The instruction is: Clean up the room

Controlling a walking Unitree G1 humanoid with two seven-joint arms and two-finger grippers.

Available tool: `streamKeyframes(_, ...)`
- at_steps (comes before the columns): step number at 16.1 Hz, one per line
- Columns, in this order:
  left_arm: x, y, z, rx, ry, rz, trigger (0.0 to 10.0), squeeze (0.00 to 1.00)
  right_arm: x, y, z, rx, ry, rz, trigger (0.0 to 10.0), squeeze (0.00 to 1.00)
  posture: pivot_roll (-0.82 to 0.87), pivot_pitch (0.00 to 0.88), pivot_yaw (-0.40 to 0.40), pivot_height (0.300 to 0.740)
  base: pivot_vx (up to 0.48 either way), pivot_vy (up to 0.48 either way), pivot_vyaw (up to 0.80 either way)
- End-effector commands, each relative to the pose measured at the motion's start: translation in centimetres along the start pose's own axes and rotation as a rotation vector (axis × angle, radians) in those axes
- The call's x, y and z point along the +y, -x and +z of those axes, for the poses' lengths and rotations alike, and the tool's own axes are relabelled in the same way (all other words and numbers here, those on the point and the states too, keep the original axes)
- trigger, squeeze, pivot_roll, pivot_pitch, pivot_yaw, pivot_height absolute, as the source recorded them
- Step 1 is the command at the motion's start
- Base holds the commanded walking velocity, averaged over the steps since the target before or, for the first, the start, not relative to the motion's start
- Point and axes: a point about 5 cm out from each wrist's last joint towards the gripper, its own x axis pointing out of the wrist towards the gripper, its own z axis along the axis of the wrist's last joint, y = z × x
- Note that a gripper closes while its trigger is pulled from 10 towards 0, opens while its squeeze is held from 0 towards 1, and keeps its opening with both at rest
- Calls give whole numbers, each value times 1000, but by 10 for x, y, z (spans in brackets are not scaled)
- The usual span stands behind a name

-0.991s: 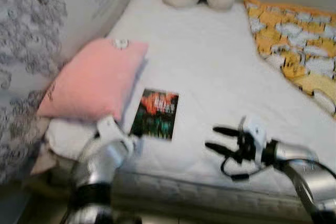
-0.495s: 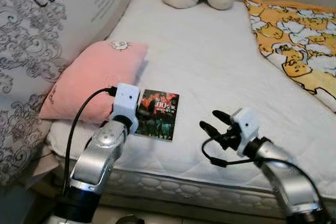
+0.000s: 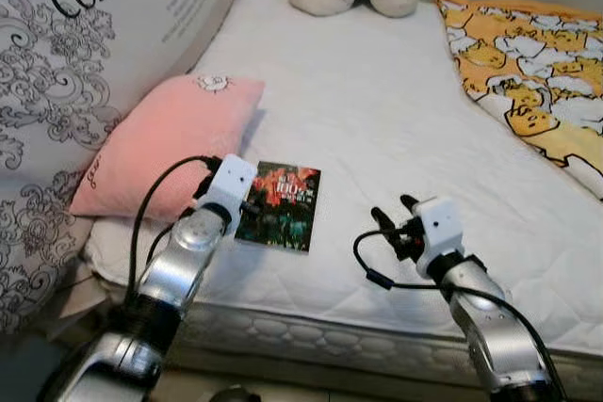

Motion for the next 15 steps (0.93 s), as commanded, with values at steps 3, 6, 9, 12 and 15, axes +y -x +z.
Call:
streamKeyframes(3,4,-12,-5,36,-215,-87,10000,0,6,-9,13,-55,13,55,10000,0,-73,0,24,740,0,0,0)
streamKeyframes(6,10,-8,-21,99,-236,-123,10000,82,8,-8,12,-57,13,59,10000,0,-68,0,30,740,0,0,0)
streamKeyframes(9,17,0,-54,236,-284,-184,10000,0,11,-7,11,-59,2,79,10000,0,-65,0,37,740,0,0,0)
streamKeyframes(12,34,10,-75,324,-301,-142,10000,0,15,-6,11,-64,22,101,10000,0,-58,0,34,740,0,0,0)
streamKeyframes(15,44,13,-81,353,-331,-106,10000,0,16,-6,11,-65,14,112,10000,0,-58,0,30,740,0,0,0)
